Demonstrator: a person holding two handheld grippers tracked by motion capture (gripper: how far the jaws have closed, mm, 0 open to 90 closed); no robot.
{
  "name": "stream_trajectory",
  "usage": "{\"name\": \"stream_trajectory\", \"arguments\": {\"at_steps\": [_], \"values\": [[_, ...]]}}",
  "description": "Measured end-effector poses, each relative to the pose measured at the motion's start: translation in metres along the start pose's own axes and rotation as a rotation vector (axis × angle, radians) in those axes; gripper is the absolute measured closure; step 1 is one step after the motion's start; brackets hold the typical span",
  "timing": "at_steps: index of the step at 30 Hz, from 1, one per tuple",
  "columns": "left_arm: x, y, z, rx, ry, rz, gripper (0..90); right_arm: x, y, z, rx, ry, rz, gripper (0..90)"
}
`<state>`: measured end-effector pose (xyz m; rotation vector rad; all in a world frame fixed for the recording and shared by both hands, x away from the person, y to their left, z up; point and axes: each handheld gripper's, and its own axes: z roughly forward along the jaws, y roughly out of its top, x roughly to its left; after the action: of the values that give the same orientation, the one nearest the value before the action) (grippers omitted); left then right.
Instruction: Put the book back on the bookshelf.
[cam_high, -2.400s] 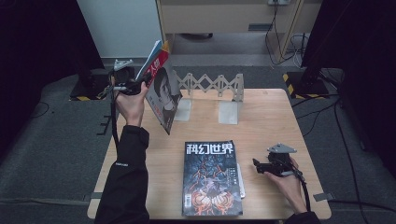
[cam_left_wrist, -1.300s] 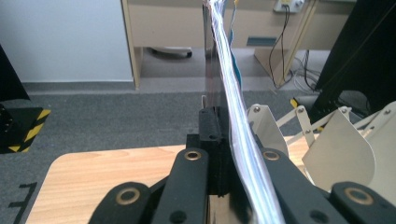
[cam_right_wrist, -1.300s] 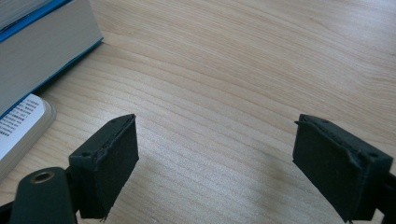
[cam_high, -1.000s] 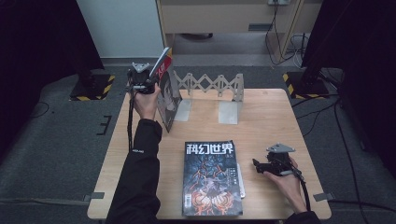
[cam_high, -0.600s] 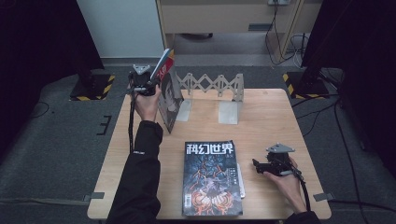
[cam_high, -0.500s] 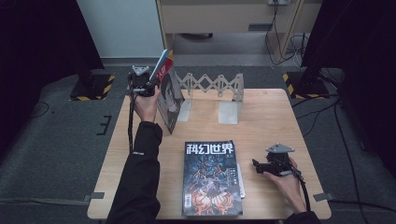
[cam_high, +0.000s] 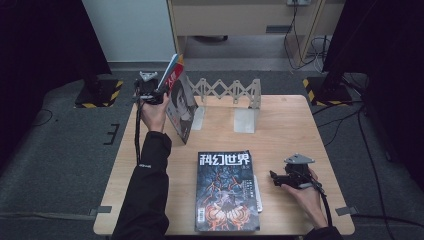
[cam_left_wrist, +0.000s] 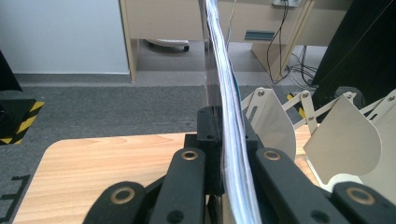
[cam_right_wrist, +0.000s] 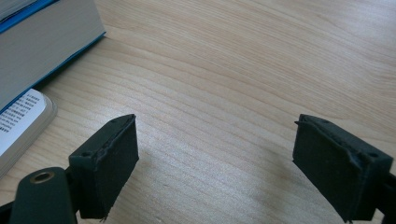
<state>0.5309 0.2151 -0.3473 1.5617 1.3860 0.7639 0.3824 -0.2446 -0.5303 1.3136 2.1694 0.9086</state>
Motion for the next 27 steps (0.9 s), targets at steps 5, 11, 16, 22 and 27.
{"name": "stream_trajectory", "arguments": {"at_steps": [5,11,16,22,27], "values": [[0.001,-0.001,0.000,0.007,-0.004,0.014,76.5,-0.001,0.000,0.000,-0.004,0.001,-0.008,14.5],[-0.001,0.000,-0.004,-0.017,0.002,0.033,66.8,0.000,0.001,-0.001,-0.007,0.001,0.004,14.5],[0.001,0.001,-0.010,-0.056,0.020,0.035,49.3,0.001,0.002,-0.002,-0.013,0.003,-0.001,14.5],[0.003,0.003,-0.022,-0.082,0.008,0.045,43.5,0.002,0.003,-0.003,-0.022,0.008,-0.001,14.4],[0.004,0.006,-0.037,-0.106,0.020,0.058,42.5,0.003,0.004,-0.005,-0.027,0.011,0.004,14.4]]}}
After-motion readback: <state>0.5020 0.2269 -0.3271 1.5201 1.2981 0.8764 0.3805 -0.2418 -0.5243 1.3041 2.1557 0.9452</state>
